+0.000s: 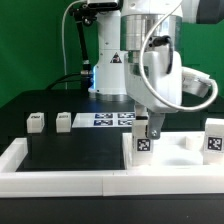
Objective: Assemble square table
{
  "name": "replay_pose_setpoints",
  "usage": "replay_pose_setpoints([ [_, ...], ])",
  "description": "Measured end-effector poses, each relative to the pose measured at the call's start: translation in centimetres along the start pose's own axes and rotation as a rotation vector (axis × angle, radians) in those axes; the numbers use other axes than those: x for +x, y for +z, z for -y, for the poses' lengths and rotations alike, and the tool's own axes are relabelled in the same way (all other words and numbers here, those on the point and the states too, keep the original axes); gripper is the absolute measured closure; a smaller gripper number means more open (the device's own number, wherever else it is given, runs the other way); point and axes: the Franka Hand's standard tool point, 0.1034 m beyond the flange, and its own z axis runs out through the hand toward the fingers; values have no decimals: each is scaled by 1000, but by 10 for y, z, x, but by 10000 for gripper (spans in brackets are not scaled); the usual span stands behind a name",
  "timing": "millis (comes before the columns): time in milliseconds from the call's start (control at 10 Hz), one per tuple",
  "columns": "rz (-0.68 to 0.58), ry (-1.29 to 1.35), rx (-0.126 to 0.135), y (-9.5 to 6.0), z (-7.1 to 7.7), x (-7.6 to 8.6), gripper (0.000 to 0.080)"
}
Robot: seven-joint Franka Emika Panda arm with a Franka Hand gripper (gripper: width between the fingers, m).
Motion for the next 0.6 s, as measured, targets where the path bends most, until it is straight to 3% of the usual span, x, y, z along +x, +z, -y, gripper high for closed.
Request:
replay_pose_setpoints([
  [200,1,-255,-1,1,-1,0,150],
  [400,1,-321,1,0,-1,-3,150],
  [600,3,-266,25,-3,-9,-4,150],
])
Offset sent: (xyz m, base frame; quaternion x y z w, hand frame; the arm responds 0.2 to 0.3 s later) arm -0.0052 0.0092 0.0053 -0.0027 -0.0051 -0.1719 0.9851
